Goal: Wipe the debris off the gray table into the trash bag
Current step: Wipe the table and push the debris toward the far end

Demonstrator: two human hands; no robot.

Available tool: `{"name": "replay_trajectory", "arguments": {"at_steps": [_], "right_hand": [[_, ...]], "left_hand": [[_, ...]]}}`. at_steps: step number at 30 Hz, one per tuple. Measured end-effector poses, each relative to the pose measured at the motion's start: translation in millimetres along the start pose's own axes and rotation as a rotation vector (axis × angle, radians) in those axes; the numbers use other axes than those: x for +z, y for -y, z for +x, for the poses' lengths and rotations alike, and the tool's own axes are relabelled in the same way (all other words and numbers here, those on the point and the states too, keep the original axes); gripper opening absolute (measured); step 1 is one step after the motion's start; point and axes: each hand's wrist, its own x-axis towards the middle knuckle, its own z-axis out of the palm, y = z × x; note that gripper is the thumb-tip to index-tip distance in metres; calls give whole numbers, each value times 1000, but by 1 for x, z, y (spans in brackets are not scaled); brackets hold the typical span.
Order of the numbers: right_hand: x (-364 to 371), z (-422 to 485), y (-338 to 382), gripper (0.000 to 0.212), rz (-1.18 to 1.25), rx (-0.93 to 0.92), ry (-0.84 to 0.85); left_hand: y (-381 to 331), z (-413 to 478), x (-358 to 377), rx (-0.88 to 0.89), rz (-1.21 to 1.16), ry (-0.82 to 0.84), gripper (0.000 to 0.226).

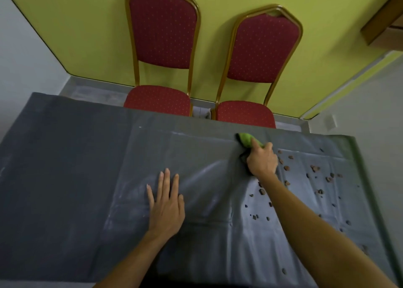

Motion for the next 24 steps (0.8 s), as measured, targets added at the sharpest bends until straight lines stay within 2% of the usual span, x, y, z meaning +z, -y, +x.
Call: {"name": "replay_trajectory", "arguments": {"at_steps": [2,5,7,10,13,14,18,20,22,24], "right_hand": [[-1,6,-9,46,25,137,7],[0,-4,11,46,87,190,35],[5,-26,34,45,123,116,48],[19,-84,63,45,135,-108,59],[17,-104,58,48,100,-273,79],[11,-91,48,46,88,-236,61],[-17,-9,-7,42,108,182,70],[-24,25,-16,43,137,317,103],[-22,43,3,43,210,395,122],[-11,38,43,44,265,340,104]], "left_hand": [[4,-1,5,19,31,-24,62],[4,-1,7,27,39,-29,62],[4,-1,10,34,58,-49,63],[6,-1,13,35,61,-43,64],[6,1,14,37,67,-44,64],[5,2,14,39,69,-35,64],[3,2,8,33,68,-3,64],[-1,2,6,10,65,14,65],[-6,4,2,0,79,35,66],[-4,5,2,-8,96,61,66]]}}
